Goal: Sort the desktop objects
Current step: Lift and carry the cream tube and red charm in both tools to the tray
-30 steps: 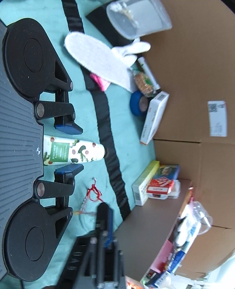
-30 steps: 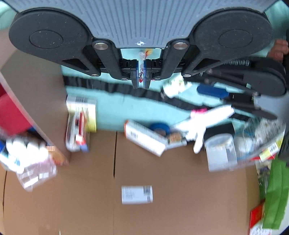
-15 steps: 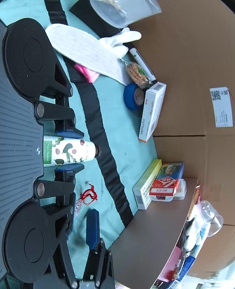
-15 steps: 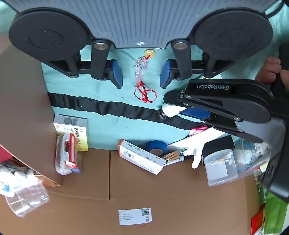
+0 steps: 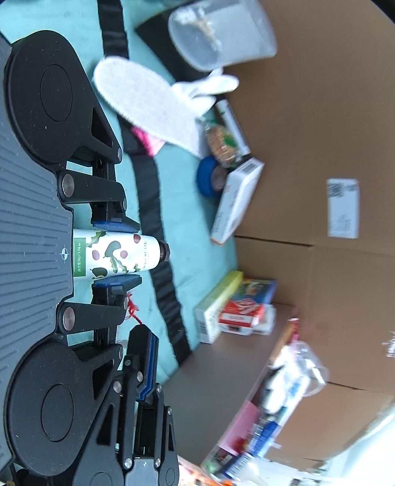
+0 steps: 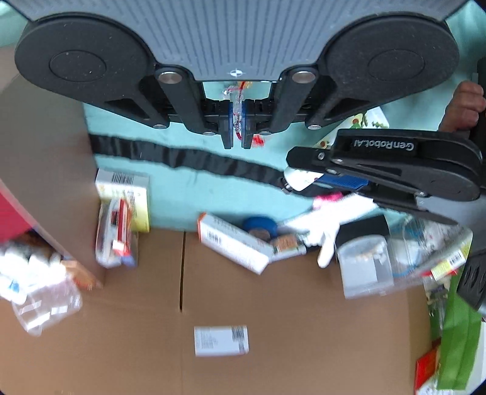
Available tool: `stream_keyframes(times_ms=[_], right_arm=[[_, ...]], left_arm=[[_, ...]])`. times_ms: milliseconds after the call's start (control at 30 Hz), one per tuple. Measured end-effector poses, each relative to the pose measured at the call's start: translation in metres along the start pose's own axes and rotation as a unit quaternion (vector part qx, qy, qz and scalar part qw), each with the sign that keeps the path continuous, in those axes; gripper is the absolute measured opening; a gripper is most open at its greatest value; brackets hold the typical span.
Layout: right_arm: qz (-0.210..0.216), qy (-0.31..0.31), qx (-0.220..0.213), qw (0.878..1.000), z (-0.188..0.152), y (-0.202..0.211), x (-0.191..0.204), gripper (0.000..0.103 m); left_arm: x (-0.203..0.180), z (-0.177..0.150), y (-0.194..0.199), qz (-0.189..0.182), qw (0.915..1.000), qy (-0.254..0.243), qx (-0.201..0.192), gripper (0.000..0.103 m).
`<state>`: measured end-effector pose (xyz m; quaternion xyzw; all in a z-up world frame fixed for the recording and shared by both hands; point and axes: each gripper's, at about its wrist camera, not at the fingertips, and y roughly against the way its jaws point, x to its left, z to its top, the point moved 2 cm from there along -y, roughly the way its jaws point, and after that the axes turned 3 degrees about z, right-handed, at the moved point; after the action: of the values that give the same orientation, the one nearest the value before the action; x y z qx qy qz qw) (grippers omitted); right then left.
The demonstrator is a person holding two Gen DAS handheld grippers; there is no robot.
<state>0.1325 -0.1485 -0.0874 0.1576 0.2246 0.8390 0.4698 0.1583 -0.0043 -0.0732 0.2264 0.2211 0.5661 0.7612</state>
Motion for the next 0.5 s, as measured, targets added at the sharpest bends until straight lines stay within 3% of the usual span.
stream_keyframes(times_ms=[167,333,500], right_arm=[[0.002,0.027,-0.034,0.999,0.019,0.016,0.012,0.006],[-0.005,0.013,-0.015,1.000,0.018,0.006,0.013,0.006],[0.007,0.026,-0.036,0.999,0.031,0.016,0.025,0.006]], left_arm=[[0.006,0.011,0.036,0.008,0.9992,0.004,-0.039,0.027],[0.022,0.014,0.068,0.023,0.9972,0.011,-0.070,0.027],[0.040,0.020,0.095,0.044,0.9945,0.018,-0.093,0.027]])
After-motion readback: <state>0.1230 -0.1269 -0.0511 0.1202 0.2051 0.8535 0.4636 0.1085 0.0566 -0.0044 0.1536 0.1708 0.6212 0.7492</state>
